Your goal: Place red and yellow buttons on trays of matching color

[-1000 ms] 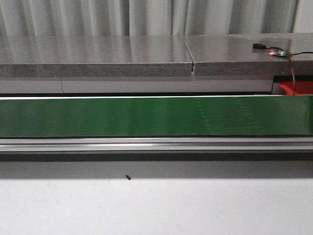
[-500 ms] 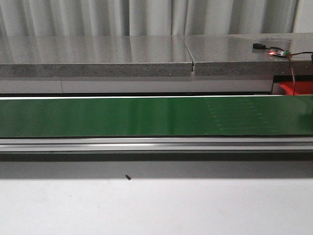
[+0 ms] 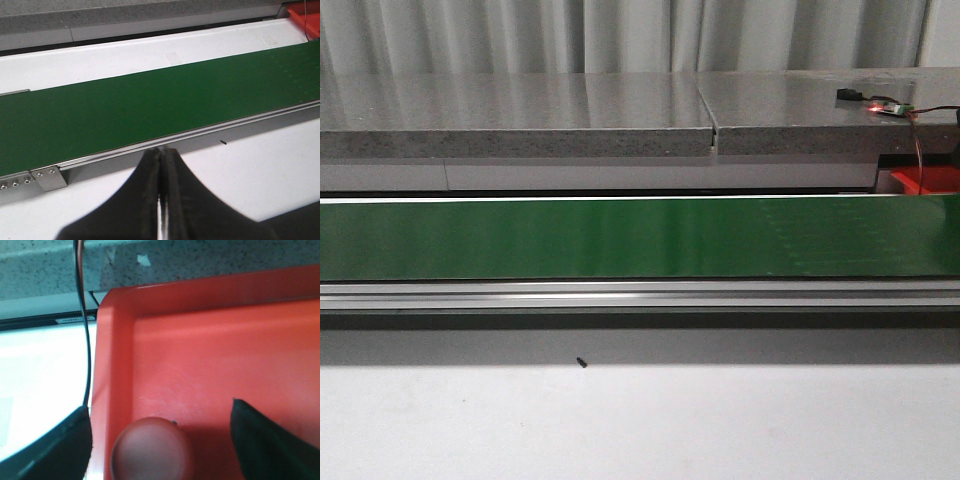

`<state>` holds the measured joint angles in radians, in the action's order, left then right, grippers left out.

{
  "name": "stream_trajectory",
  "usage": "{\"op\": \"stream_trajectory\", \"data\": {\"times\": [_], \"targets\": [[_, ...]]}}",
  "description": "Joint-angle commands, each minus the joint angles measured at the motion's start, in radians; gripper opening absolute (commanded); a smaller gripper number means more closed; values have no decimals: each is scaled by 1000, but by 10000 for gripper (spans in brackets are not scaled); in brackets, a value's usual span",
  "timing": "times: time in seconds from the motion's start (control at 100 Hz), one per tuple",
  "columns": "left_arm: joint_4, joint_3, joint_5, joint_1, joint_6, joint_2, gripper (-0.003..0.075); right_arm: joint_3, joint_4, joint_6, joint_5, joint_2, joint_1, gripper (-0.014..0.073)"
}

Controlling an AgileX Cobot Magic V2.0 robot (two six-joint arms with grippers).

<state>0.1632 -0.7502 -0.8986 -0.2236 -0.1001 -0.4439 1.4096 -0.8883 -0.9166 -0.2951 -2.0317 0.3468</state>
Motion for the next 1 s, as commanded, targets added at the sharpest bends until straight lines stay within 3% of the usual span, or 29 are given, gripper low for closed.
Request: {"op": "stream_trajectory", "data": {"times": [0.0, 0.18, 0.25, 0.32, 0.44, 0.54, 0.74, 0.99], "targets": [[14, -24, 68, -8, 9, -7, -19, 35, -24, -1, 1, 93, 5, 582], [14, -24, 68, -8, 9, -7, -19, 35, -23, -2, -93, 169, 3, 577], [14, -24, 68, -8, 9, -7, -19, 34, -23, -2, -103, 202, -2, 524], [14, -24, 68, -8, 9, -7, -18, 27, -24, -2, -115, 239, -8, 407], [14, -24, 68, -8, 9, -7, -19, -11, -24, -2, -112, 314, -22, 115], [14, -24, 68, -8, 9, -7, -19, -52, -24, -2, -107, 380, -37, -74], [14, -24, 68, -8, 9, -7, -19, -170, -24, -2, -105, 511, -84, -64], [14, -24, 68, -8, 9, -7, -19, -394, -28, -2, 2, 703, -168, -64]]}}
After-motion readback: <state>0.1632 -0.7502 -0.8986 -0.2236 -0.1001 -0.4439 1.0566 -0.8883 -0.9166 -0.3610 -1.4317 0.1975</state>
